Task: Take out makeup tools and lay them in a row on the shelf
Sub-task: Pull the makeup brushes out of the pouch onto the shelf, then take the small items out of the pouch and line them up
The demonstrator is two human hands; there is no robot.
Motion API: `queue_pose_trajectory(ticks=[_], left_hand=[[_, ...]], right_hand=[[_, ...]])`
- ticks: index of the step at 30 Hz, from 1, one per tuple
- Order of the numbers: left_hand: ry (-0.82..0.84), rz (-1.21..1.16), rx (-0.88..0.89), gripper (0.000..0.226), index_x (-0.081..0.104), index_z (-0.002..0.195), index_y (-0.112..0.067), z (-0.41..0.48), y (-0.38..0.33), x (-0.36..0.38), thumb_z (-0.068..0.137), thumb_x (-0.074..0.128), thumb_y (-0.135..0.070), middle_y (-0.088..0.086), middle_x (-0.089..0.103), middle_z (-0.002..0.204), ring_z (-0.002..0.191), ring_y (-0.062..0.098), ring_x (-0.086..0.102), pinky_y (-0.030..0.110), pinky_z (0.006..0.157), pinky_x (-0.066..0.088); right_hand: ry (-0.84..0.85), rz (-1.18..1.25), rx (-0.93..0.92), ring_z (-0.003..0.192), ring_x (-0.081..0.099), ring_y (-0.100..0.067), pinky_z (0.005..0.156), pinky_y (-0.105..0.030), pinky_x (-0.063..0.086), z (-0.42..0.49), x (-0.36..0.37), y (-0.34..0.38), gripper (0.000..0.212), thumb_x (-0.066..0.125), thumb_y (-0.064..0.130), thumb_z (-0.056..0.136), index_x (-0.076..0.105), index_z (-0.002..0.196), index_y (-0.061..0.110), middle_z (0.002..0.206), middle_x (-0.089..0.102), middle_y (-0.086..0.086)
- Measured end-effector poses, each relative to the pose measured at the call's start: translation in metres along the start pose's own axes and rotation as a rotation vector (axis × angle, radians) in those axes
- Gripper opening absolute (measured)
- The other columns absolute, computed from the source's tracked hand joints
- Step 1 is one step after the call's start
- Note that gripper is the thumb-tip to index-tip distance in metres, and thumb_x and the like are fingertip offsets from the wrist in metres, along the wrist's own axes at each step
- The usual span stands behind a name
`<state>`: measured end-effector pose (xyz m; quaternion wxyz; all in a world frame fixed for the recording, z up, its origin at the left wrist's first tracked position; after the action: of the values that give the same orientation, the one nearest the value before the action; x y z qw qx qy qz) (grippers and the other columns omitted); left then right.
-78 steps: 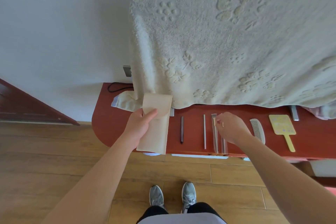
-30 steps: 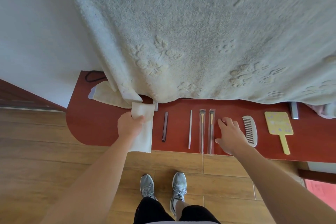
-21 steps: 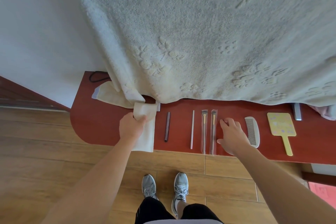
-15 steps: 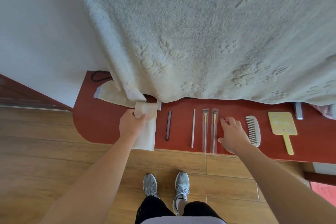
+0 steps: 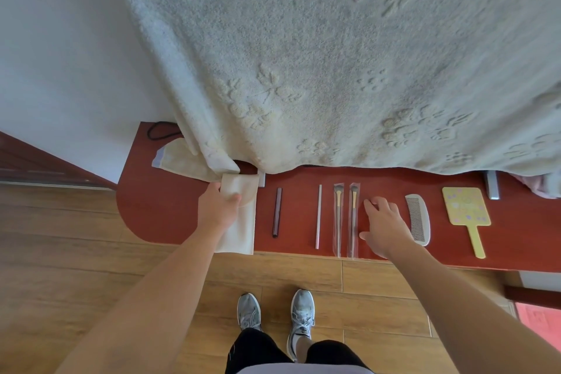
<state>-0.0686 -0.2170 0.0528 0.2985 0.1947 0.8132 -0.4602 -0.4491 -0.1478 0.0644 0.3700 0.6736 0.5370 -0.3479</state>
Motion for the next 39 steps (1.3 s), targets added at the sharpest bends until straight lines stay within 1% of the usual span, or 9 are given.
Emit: queue_pose_trajectory(ticks=[5, 11, 16, 21, 24, 27, 29, 34, 39], left_hand=[[-0.017, -0.021, 0.006, 0.036, 0.059, 0.117, -0.011, -0.002, -0.002, -0.003, 0.087, 0.071, -0.027, -0.004, 0.065, 0.091, 0.078, 0.011, 0.063, 0.027, 0.061, 0.05], [0.017, -0.038, -0.054, 0.026, 0.062, 0.104, -0.016, 0.003, 0.002, -0.004, 0.085, 0.075, -0.029, -0.002, 0.067, 0.093, 0.079, 0.01, 0.062, 0.022, 0.056, 0.041], [-0.011, -0.047, -0.09, 0.032, 0.065, 0.107, -0.016, 0.002, 0.007, -0.008, 0.083, 0.073, -0.036, -0.005, 0.068, 0.092, 0.079, 0.01, 0.063, 0.026, 0.058, 0.044], [-0.046, 0.047, -0.065, 0.039, 0.065, 0.105, -0.014, -0.004, 0.006, -0.013, 0.081, 0.071, -0.044, -0.004, 0.068, 0.088, 0.082, 0.017, 0.067, 0.025, 0.054, 0.04], [-0.118, 0.124, 0.009, 0.049, 0.06, 0.123, -0.015, -0.013, -0.008, -0.019, 0.083, 0.073, -0.038, -0.002, 0.065, 0.11, 0.095, 0.018, 0.063, 0.028, 0.067, 0.046], [-0.191, 0.19, 0.13, 0.049, 0.057, 0.129, -0.017, -0.025, -0.032, -0.023, 0.085, 0.072, -0.032, -0.001, 0.06, 0.123, 0.11, 0.02, 0.06, 0.037, 0.083, 0.051], [-0.178, 0.193, 0.178, 0.048, 0.056, 0.131, -0.015, -0.031, -0.042, -0.02, 0.087, 0.07, -0.03, 0.0, 0.06, 0.125, 0.113, 0.02, 0.059, 0.035, 0.087, 0.048], [-0.094, 0.214, 0.207, 0.042, 0.059, 0.129, -0.015, -0.047, -0.058, -0.002, 0.091, 0.066, -0.03, 0.0, 0.064, 0.116, 0.095, 0.014, 0.058, 0.028, 0.079, 0.044], [0.091, 0.261, 0.221, 0.039, 0.063, 0.125, -0.015, -0.066, -0.07, 0.043, 0.092, 0.067, -0.035, -0.003, 0.067, 0.099, 0.09, 0.012, 0.062, 0.024, 0.081, 0.048]], right_hand=[[-0.004, 0.005, 0.003, 0.139, 0.024, -0.029, 0.111, -0.038, 0.036, 0.001, 0.0, -0.002, 0.08, 0.066, 0.038, 0.09, 0.021, 0.152, 0.015, 0.154, 0.022, -0.005], [-0.009, 0.017, 0.002, 0.139, 0.025, -0.029, 0.109, -0.038, 0.039, 0.001, 0.0, -0.002, 0.081, 0.067, 0.037, 0.089, 0.022, 0.152, 0.015, 0.154, 0.023, -0.004], [-0.01, 0.017, 0.001, 0.139, 0.024, -0.029, 0.11, -0.038, 0.038, 0.001, 0.001, -0.003, 0.08, 0.066, 0.037, 0.089, 0.021, 0.152, 0.015, 0.154, 0.023, -0.004], [-0.011, 0.02, 0.0, 0.139, 0.024, -0.029, 0.109, -0.039, 0.038, 0.002, 0.001, -0.003, 0.08, 0.066, 0.037, 0.089, 0.022, 0.152, 0.015, 0.154, 0.023, -0.005], [-0.016, 0.022, -0.006, 0.138, 0.025, -0.029, 0.108, -0.038, 0.04, 0.001, 0.0, -0.003, 0.079, 0.067, 0.037, 0.089, 0.023, 0.151, 0.015, 0.153, 0.024, -0.005], [-0.02, 0.025, -0.009, 0.138, 0.026, -0.029, 0.106, -0.038, 0.041, 0.001, 0.0, -0.003, 0.079, 0.067, 0.036, 0.089, 0.024, 0.151, 0.015, 0.153, 0.024, -0.005], [-0.021, 0.025, -0.011, 0.138, 0.026, -0.029, 0.106, -0.038, 0.041, 0.0, -0.001, -0.003, 0.079, 0.067, 0.036, 0.089, 0.024, 0.151, 0.015, 0.153, 0.024, -0.005], [-0.017, 0.038, -0.011, 0.138, 0.026, -0.028, 0.106, -0.038, 0.042, -0.001, -0.001, -0.004, 0.08, 0.068, 0.036, 0.088, 0.024, 0.151, 0.016, 0.153, 0.025, -0.004], [-0.016, 0.042, -0.01, 0.138, 0.025, -0.029, 0.106, -0.038, 0.042, -0.001, -0.001, -0.004, 0.08, 0.068, 0.037, 0.088, 0.023, 0.151, 0.015, 0.153, 0.023, -0.004]])
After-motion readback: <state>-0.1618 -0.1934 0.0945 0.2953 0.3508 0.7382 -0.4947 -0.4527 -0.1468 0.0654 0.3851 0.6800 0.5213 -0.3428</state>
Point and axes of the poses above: each hand's wrist, its own z-axis towards the middle knuckle, its own x-axis out of the palm, y = z × x, the point moved 8 cm from there along z, towards the middle knuckle
